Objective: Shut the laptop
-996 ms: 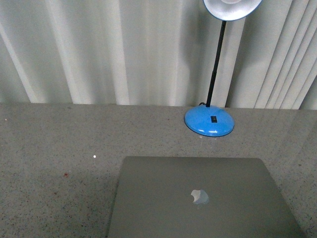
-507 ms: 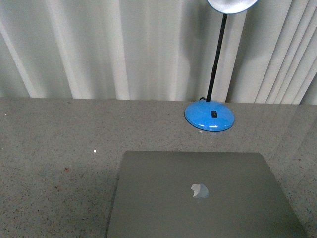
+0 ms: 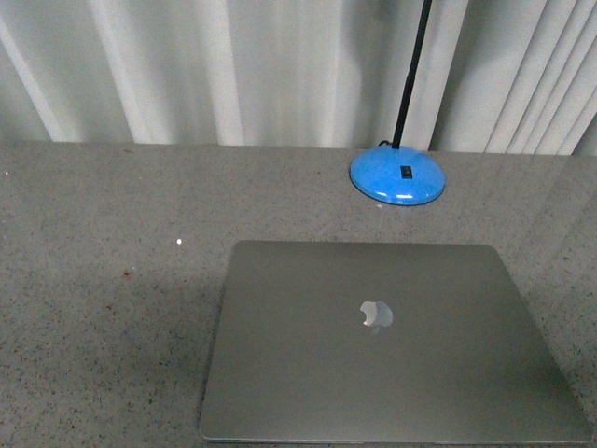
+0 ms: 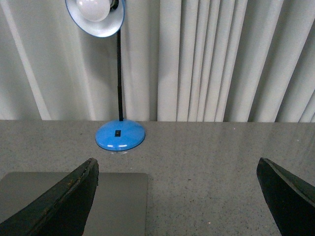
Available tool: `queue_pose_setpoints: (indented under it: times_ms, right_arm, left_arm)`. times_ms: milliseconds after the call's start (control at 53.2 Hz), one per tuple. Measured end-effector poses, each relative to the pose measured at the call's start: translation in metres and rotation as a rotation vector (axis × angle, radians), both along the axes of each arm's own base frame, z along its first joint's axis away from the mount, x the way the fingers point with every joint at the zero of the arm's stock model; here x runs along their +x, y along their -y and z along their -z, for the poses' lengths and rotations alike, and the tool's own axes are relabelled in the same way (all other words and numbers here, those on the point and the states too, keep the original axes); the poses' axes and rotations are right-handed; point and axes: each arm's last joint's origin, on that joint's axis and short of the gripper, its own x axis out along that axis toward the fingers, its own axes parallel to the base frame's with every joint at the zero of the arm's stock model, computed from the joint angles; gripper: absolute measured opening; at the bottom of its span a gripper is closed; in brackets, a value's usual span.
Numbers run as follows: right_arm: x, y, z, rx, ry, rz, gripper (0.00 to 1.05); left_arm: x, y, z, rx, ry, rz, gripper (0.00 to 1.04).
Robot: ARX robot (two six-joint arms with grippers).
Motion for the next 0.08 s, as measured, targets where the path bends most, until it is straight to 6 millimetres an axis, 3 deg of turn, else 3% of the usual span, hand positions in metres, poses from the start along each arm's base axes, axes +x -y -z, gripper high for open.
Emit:
queue_pose_setpoints:
  times_ms: [75]
  right_arm:
    - [0.0000,0.0000,0.0000,0.000,0.000,0.000,0.97]
  left_arm:
    - [0.0000,0.0000,0.0000,0.000,0.000,0.000,0.98]
